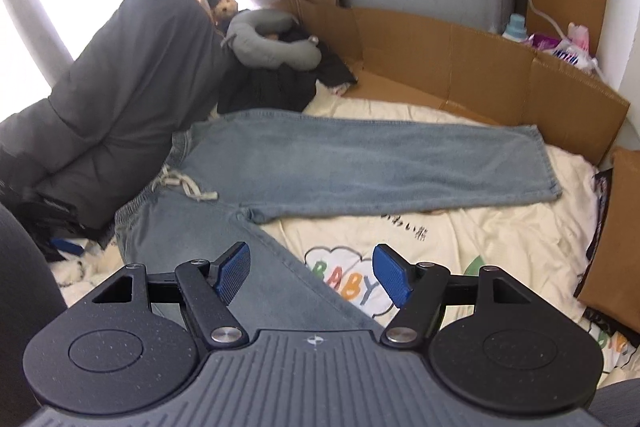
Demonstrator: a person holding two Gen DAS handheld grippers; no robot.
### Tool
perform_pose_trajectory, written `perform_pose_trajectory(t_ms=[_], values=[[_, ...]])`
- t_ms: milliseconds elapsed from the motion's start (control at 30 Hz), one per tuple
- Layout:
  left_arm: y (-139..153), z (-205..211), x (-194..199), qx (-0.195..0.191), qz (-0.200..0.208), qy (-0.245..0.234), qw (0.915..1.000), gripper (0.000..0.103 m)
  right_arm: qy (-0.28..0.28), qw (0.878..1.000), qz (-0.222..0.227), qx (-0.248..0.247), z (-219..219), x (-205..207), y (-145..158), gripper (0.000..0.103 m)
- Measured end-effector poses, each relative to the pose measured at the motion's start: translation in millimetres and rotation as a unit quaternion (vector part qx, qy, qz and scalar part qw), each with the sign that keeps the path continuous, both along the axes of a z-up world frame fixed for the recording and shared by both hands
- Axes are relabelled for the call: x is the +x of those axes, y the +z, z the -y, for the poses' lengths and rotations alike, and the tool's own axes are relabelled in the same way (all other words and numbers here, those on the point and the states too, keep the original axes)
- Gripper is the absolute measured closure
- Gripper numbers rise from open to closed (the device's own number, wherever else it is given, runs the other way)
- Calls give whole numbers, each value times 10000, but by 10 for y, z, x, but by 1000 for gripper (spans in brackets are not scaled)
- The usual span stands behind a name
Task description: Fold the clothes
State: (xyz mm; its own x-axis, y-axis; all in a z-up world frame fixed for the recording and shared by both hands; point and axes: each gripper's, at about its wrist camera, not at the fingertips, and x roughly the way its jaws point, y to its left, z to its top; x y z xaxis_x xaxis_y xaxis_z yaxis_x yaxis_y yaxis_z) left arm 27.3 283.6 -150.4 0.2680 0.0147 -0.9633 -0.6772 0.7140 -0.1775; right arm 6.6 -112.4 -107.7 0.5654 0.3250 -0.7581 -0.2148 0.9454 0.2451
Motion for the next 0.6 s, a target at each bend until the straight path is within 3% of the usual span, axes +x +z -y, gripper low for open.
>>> perform_pose_trajectory(t_ms=[133,267,467,600], values=[[29,-208,-100,-8,58,80,10000,49,13,9999,-115,-41,-88,-14,-232,30],[-121,-311,-124,-71,-20,34,10000,52,27,9992,-408,-47,-167,0,-420,30],[-569,-384,-87,-331,-87,-27,9994,66,285,9984,-450,-194,-375,-2,-544,31],[-960,-425,-96,-575,-273,37,9980,70,206,9973,-573,-406,-422,-34,-674,31]])
